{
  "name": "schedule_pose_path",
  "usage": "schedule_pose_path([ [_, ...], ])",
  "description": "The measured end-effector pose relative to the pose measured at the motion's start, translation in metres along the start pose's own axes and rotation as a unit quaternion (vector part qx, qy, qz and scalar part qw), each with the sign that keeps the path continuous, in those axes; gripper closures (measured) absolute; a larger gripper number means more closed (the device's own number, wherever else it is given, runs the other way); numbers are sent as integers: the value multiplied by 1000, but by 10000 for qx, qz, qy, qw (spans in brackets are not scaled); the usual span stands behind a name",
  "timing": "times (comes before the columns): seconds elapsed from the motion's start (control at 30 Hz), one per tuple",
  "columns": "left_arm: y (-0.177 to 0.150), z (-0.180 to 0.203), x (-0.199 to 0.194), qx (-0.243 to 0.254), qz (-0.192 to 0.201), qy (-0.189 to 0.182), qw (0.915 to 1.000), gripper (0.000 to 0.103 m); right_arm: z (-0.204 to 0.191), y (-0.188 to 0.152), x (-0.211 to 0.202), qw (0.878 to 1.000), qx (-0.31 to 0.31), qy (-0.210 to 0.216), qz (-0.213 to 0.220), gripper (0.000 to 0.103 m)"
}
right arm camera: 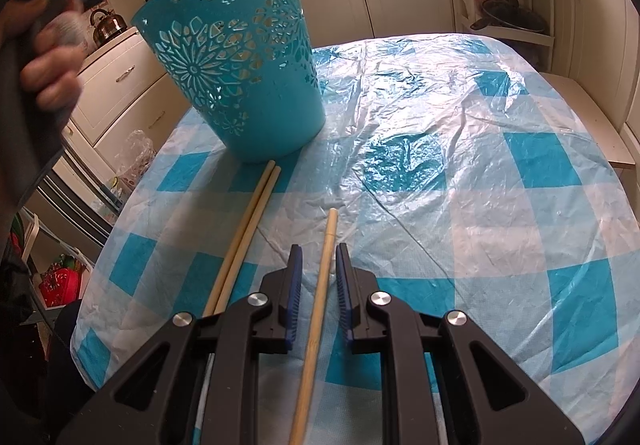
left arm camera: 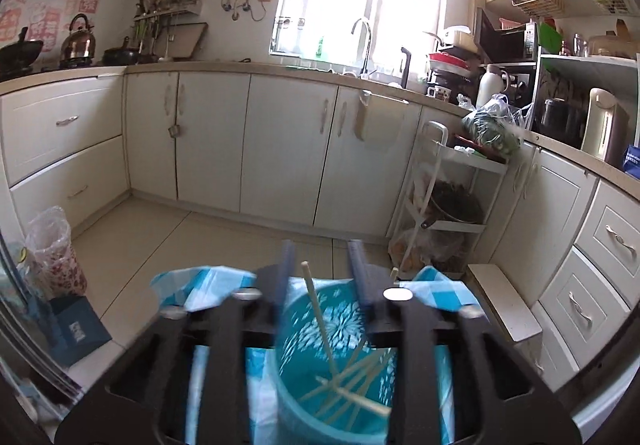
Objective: Organize utensils
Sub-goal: 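Carry the chopstick over the teal basket and open the left gripper, then grasp one chopstick with the right gripper and lift it upright, then carry the chopstick over the teal basket and open the right gripper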
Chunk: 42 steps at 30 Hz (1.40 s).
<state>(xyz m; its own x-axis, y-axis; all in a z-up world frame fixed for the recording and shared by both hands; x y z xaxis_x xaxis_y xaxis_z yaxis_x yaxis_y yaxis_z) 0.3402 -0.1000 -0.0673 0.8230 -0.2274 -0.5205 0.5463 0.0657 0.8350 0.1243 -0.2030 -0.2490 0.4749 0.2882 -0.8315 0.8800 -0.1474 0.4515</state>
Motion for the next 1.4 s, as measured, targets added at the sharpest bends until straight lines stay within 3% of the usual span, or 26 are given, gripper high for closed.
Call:
schedule_pose_path([
  [0.17, -16, -26, -44, -243, 36, 19, 9997, 43, -1, -2, -1, 9998, -94, -145, -32, 86],
  [0.37, -56, -55, -85, -492, -180, 115, 9986, 28, -4, -3, 0, 9987, -285, -423, -72, 86],
  [0.47, -79, -63, -94, -584, -394, 105, 9975, 25, -6, -4, 1, 9964, -538, -654, -70, 95],
  [0.63, -105, -67, -102, -675, -706, -49, 9952, 25, -2, -6, 0, 9972, -413, -472, -399, 96],
  [0.83, -109, -65, -108, -589, -775, -111, 9952, 25, -12, -8, 2, 9872, -1094, -977, -622, 97],
  [0.93, -107, -65, -111, -593, -809, -110, 9949, 25, -13, -2, -7, 9950, -727, -420, -544, 97],
  [1.1, -105, -63, -116, -463, -793, -73, 9957, 25, -29, 26, -60, 9983, -334, 448, 141, 97],
  [1.4, -110, -64, -117, -518, -888, -100, 9947, 25, -73, 92, -134, 9807, -109, 1510, 1239, 97],
])
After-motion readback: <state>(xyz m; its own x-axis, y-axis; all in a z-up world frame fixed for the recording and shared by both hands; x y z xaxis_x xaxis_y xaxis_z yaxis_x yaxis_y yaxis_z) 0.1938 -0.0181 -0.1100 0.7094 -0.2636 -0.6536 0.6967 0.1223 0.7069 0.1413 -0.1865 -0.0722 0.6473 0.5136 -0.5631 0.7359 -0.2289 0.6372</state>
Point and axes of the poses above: each gripper's, at about its wrist camera, not at the fingertips, and x roughly the way its jaws point, z to its right, y to its top, the point moved 10 cm from there along x, roughly the way its jaws point, and after that the axes turned 9 degrees about -z, right-handed, at the moved point
